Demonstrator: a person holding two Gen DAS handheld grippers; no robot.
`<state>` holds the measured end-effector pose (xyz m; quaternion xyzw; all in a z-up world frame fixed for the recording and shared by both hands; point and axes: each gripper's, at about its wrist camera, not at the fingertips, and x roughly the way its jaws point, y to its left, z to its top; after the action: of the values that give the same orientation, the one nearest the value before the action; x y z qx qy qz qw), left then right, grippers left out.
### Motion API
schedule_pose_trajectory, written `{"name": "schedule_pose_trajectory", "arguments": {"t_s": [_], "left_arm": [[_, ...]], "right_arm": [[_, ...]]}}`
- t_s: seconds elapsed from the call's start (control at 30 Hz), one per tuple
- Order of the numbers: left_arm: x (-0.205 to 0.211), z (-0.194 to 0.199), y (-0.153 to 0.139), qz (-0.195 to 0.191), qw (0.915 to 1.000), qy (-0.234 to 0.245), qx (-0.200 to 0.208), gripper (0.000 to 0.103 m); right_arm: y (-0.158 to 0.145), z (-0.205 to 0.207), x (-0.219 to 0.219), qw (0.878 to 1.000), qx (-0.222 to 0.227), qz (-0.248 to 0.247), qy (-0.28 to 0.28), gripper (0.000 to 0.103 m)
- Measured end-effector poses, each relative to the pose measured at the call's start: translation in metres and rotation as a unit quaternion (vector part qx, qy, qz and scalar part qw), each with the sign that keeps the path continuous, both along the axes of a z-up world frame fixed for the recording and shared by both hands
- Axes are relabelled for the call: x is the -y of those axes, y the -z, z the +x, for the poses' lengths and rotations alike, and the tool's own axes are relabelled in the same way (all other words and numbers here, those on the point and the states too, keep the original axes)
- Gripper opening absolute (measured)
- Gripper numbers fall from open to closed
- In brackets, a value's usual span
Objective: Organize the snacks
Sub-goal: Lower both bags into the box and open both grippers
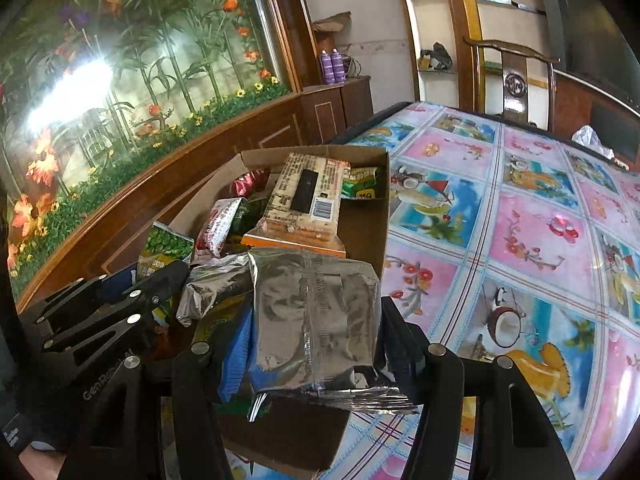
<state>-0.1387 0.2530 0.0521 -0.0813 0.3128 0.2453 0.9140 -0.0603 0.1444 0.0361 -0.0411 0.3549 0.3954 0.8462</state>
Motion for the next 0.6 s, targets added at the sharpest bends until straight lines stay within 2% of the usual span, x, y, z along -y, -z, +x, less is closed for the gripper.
{"name": "schedule_pose_trajectory", "arguments": {"t_s": [0.43, 0.5, 0.6], "left_arm": [[-0.002, 0.0, 0.0, -0.001, 1.0, -0.003, 0.004, 0.032], [-0.001, -0.003, -0.002, 0.003, 0.9999, -0.004, 0.01, 0.037], [-0.001, -0.006, -0.007, 0.012, 0.9998, -0.009, 0.016, 0.039]], "right_arm": [[0.0, 0.003, -0.017, 0.999, 0.043, -0.027, 0.001, 0.066], [0.0, 0.003, -0.018, 0.998, 0.048, -0.03, 0.0, 0.066], [0.0, 0.001, -0.019, 0.998, 0.055, -0.032, -0.007, 0.066]]}}
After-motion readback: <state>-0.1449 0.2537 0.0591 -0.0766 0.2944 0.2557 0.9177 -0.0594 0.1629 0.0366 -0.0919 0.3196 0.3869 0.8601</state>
